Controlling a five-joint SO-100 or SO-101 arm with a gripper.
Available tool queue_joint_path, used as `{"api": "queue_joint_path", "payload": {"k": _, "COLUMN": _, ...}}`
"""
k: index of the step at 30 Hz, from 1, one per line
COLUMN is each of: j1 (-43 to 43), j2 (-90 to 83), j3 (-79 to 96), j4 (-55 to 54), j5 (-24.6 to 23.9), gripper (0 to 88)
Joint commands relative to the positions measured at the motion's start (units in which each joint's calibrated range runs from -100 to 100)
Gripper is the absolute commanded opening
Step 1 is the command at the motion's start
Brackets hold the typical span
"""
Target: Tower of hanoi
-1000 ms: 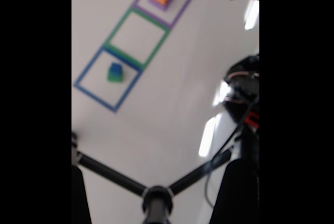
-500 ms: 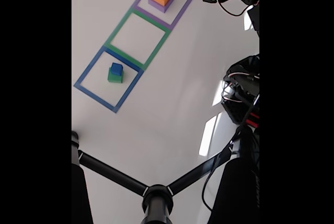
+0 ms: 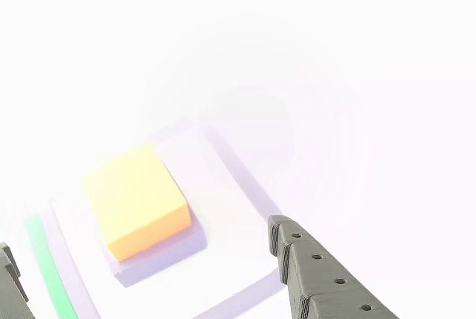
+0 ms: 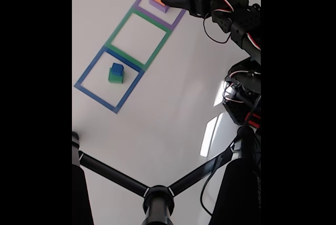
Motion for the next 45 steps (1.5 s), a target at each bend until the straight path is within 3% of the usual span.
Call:
{"api": "queue_joint_path", "payload": {"k": 1, "j1": 0.1, "j2": 4.8, "j3": 2.3, "j4": -13.1, "j5": 0.4, "gripper": 42.2}}
{"api": "queue_joint_path", "payload": {"k": 11, "j1": -0.3, "j2": 22.2, "j3": 2.8, "j4": -33.7, "j5": 0.4, "gripper": 41.2}}
{"api": "queue_joint_path", "payload": {"k": 19, "j1": -1.8, "j2": 32.8, "j3": -0.4, "j4": -43.3, "j5": 0.4, "gripper": 40.8}}
{"api": "queue_joint_path", "payload": {"k": 45, "j1": -5.3, "j2": 48.5, "j3": -10.6, "j4": -50.3, "j5": 0.4, "gripper": 40.1}}
